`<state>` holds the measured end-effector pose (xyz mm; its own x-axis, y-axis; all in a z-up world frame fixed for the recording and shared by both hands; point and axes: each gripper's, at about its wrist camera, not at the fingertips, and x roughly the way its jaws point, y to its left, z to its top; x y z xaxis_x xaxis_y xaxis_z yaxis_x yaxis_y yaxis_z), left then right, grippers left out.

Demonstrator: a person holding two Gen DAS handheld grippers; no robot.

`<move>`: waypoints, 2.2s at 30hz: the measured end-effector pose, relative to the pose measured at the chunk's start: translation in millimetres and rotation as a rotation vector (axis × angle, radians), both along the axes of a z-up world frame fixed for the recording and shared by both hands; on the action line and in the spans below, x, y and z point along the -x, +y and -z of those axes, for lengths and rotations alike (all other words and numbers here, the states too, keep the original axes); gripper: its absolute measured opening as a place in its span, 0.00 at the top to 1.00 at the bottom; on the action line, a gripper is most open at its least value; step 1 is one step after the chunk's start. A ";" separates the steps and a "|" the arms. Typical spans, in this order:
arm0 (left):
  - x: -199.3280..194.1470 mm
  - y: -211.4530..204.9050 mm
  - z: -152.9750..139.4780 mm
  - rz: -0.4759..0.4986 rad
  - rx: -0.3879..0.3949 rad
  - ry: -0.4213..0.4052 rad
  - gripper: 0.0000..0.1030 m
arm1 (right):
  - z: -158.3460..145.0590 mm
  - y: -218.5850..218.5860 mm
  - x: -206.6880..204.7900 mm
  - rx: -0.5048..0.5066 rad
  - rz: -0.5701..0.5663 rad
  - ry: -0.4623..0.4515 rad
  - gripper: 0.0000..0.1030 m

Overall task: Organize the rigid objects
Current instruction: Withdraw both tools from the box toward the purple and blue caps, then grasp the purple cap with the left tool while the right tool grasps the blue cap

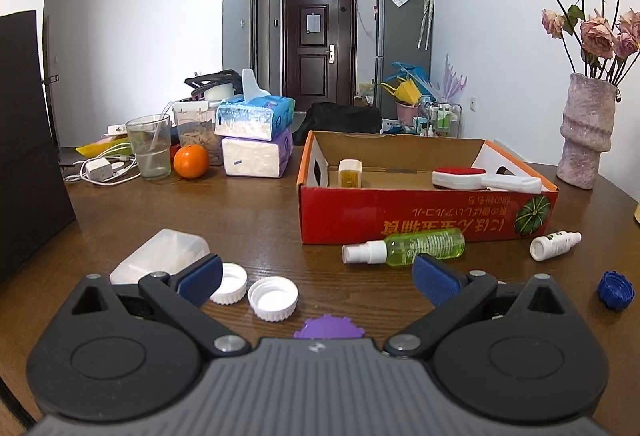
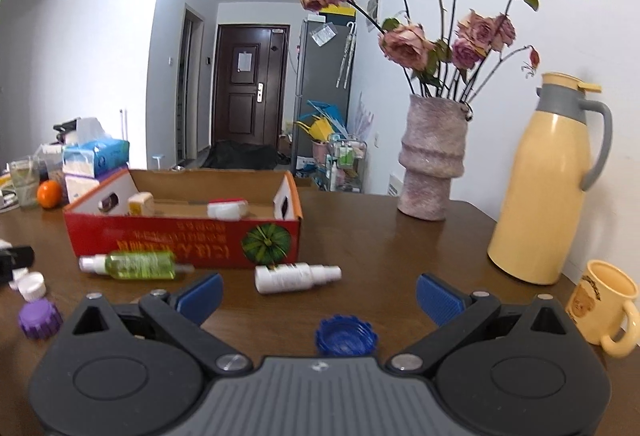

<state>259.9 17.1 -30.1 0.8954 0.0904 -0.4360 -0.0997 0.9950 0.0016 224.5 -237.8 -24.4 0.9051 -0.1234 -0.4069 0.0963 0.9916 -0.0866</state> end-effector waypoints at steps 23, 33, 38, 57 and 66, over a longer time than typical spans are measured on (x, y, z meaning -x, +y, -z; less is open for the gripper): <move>-8.0 8.5 16.7 -0.008 0.020 0.103 0.00 | 40.5 -32.7 -36.5 0.001 -0.021 0.172 0.02; -18.6 19.5 25.1 -0.018 0.030 0.152 0.00 | 70.4 -48.5 -80.4 -0.094 0.018 0.284 0.42; -20.8 17.2 27.9 -0.005 0.020 0.169 0.00 | 72.0 -49.9 -78.3 -0.105 0.008 0.273 0.49; -44.1 -4.0 53.8 0.055 -0.014 0.277 0.13 | 55.7 -37.3 -60.2 -0.094 -0.014 0.164 0.49; -48.8 -3.1 52.9 0.060 0.008 0.255 0.43 | 54.4 -26.9 -56.0 -0.100 -0.028 0.155 0.49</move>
